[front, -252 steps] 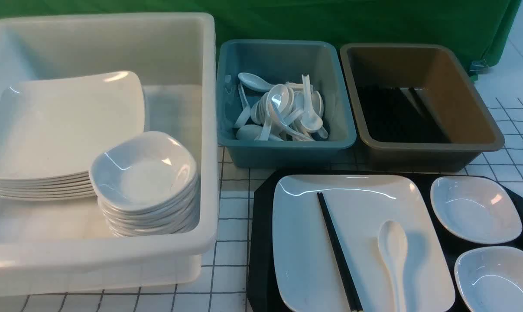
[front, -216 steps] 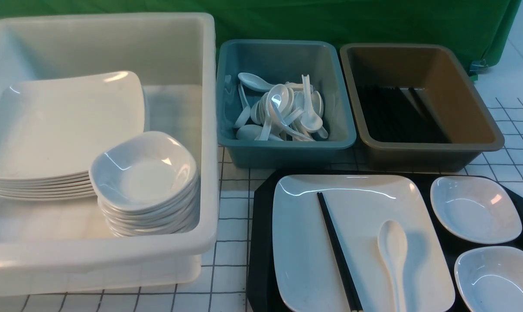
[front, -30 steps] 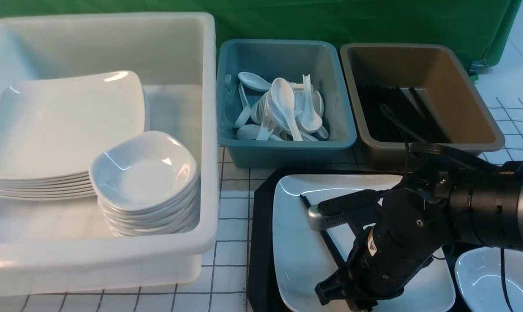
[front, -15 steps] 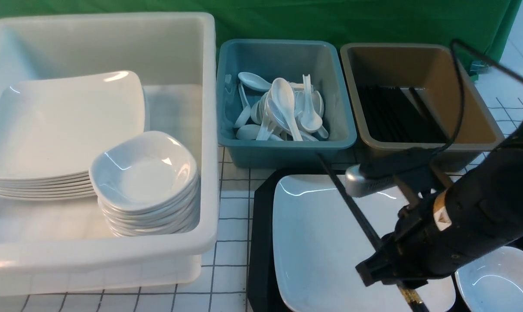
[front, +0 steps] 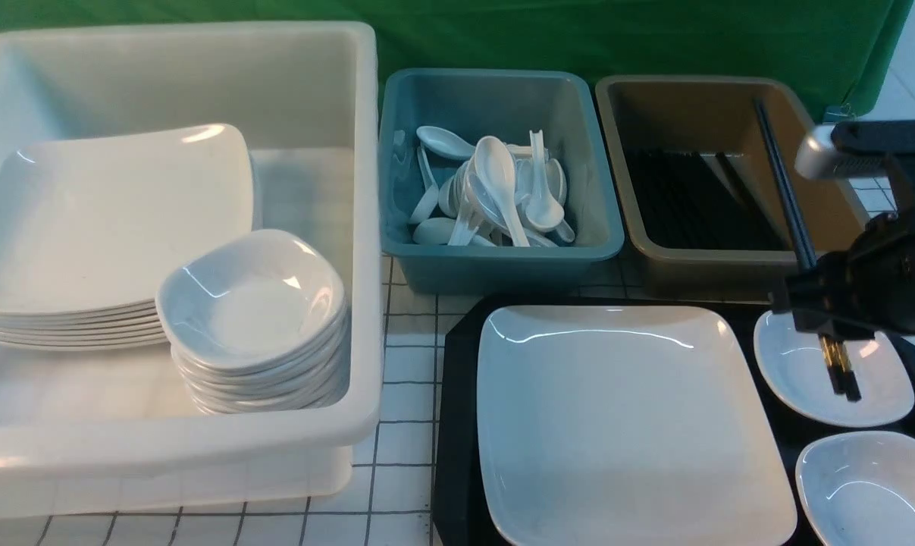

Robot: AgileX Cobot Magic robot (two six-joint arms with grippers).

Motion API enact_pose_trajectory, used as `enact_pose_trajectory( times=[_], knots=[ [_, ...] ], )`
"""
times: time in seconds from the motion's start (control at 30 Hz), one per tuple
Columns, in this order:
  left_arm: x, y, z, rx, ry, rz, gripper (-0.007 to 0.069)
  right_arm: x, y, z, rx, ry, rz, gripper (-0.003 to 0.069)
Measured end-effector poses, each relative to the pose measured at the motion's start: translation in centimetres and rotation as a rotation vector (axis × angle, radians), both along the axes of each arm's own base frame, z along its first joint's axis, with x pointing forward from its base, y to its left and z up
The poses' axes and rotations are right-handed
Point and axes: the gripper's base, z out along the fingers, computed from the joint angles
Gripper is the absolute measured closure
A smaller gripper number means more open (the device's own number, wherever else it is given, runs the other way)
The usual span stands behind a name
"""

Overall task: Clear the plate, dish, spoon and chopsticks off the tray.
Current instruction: Use the right arm to put the chopsticks into the small storage box on the right

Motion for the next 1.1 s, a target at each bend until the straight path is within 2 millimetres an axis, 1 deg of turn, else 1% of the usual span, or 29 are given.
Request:
enact_pose_trajectory(
  times=[0.03,0.1,0.17,0.27,0.3,0.33,0.4,0.43,0.47,0.5,0.53,0.57,0.63,0.7,0.8,0.83,0.87,0.93,1.0,1.03,1.07,1.1],
  knots=[
    [0.0,0.0,0.0,0.000,0.000,0.000,0.0620,0.8,-0.2,0.3,0.000,-0.012,-0.008,0.0530],
    [0.0,0.0,0.0,0.000,0.000,0.000,0.0620,3.3,-0.7,0.3,-0.005,-0.027,-0.032,0.0530],
    [0.0,0.0,0.0,0.000,0.000,0.000,0.0620,5.2,-0.8,0.4,-0.003,-0.047,-0.044,0.0530],
    [0.0,0.0,0.0,0.000,0.000,0.000,0.0620,9.2,-1.0,0.7,0.009,-0.111,-0.066,0.0530],
    [0.0,0.0,0.0,0.000,0.000,0.000,0.0620,9.6,-1.0,0.4,0.008,-0.108,-0.069,0.0530],
    [0.0,0.0,0.0,0.000,0.000,0.000,0.0620,11.4,-0.8,0.1,0.015,-0.137,-0.072,0.0530],
    [0.0,0.0,0.0,0.000,0.000,0.000,0.0620,13.8,-0.5,-0.3,0.026,-0.191,-0.073,0.0530],
    [0.0,0.0,0.0,0.000,0.000,0.000,0.0620,14.9,-0.3,-0.8,0.031,-0.215,-0.072,0.0530],
    [0.0,0.0,0.0,0.000,0.000,0.000,0.0620,16.0,-0.2,-1.6,0.035,-0.229,-0.071,0.0530],
    [0.0,0.0,0.0,0.000,0.000,0.000,0.0620,16.8,0.0,-2.0,0.041,-0.253,-0.069,0.0530],
    [0.0,0.0,0.0,0.000,0.000,0.000,0.0620,16.8,0.0,-2.3,0.040,-0.247,-0.069,0.0530],
    [0.0,0.0,0.0,0.000,0.000,0.000,0.0620,18.0,0.3,-3.4,0.046,-0.273,-0.066,0.0530],
    [0.0,0.0,0.0,-0.001,0.000,0.000,0.0620,18.8,0.4,-4.6,0.051,-0.289,-0.064,0.0518],
    [0.0,0.0,0.0,-0.001,0.000,0.000,0.0620,19.3,0.5,-6.2,0.049,-0.270,-0.063,0.0487],
    [0.0,0.0,0.0,-0.001,0.000,0.000,0.0620,19.4,0.6,-7.1,0.046,-0.237,-0.067,0.0412],
    [0.0,0.0,0.0,-0.001,0.000,0.000,0.0620,19.4,0.6,-7.1,0.046,-0.233,-0.067,0.0403],
    [0.0,0.0,0.0,-0.001,0.000,0.000,0.0620,19.2,0.5,-7.2,0.041,-0.209,-0.069,0.0379],
    [0.0,0.0,0.0,-0.001,0.000,0.000,0.0620,18.9,0.5,-7.0,0.036,-0.182,-0.071,0.0371],
    [0.0,0.0,0.0,-0.001,0.000,0.000,0.0620,18.5,0.4,-6.3,0.024,-0.150,-0.069,0.0382],
    [0.0,0.0,0.0,-0.001,0.000,0.000,0.0620,18.3,0.3,-5.6,0.016,-0.144,-0.062,0.0398],
    [0.0,0.0,0.0,-0.001,0.000,0.000,0.0620,17.8,0.2,-4.1,0.000,-0.126,-0.050,0.0432],
    [0.0,0.0,0.0,-0.001,0.000,0.000,0.0620,17.5,0.1,-3.2,-0.008,-0.127,-0.041,0.0456]
  ],
)
